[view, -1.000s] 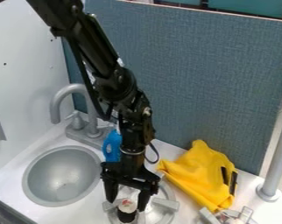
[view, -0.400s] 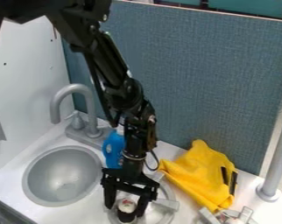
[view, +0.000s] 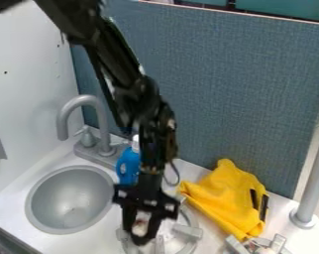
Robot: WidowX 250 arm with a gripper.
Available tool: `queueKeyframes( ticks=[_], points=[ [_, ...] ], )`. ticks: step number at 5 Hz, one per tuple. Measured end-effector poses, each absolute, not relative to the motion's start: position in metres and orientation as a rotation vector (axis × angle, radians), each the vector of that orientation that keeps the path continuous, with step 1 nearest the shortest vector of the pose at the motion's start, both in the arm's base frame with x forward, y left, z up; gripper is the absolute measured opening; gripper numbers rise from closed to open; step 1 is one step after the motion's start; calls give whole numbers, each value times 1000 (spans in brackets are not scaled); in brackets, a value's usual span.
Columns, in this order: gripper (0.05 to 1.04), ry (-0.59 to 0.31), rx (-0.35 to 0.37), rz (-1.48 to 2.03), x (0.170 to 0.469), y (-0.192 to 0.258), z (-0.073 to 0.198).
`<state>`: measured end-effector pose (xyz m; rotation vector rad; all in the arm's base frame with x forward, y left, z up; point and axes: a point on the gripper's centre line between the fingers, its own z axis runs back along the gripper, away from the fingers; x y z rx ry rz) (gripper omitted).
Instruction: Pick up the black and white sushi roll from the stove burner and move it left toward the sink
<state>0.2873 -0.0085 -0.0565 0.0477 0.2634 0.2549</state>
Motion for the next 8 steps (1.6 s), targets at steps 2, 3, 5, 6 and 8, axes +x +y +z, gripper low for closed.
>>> queueKeyframes(
  ticks=[2, 3, 5, 6, 8],
  points=[
    [498, 220, 85, 370, 269, 15, -8],
    [498, 260, 137, 495, 250, 39, -14],
    [498, 195, 211, 557, 242, 76, -53],
    [498, 208, 197, 497, 250, 78, -77],
    [523, 164, 146, 466, 267, 78, -99]
  ],
)
